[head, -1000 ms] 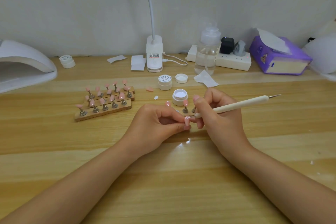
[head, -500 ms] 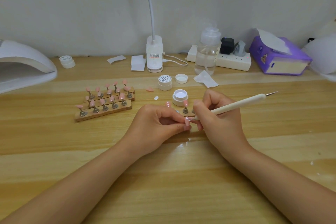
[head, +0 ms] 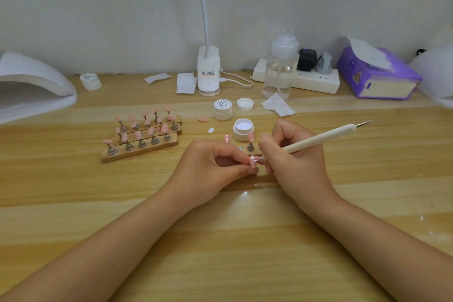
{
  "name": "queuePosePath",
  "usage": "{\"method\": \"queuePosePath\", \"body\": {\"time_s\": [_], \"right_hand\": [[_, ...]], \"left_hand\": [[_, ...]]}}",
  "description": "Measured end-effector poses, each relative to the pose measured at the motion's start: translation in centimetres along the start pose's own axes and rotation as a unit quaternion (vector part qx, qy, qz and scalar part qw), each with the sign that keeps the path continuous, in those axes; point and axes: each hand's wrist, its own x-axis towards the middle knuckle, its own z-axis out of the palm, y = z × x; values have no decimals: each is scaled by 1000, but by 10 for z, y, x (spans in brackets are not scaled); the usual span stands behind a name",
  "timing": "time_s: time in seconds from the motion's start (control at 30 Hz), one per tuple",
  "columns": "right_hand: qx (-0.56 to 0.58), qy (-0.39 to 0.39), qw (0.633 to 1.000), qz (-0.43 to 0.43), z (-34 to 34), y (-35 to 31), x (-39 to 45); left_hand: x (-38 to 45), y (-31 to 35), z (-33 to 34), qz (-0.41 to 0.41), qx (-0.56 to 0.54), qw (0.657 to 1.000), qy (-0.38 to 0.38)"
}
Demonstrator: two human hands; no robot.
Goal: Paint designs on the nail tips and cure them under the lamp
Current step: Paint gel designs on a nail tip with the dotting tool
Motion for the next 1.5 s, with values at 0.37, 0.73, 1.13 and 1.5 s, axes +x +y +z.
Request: {"method": "queuePosePath", "body": {"time_s": [0.37,0.73,1.13,1.5], "right_hand": [[6,-5,1000,0,1,0,0],[0,-8,1000,-4,1,-2,0],[-23,11,1000,-6,1,0,0],[-28,17,999,-9,1,0,0]], "left_hand": [[0,-1,-1,3,3,1000,-1],[0,-1,-1,7,9,1000,-3],[0,-2,-1,2,0,1000,-3],[0,-1,-1,-1,4,1000,-3]]}}
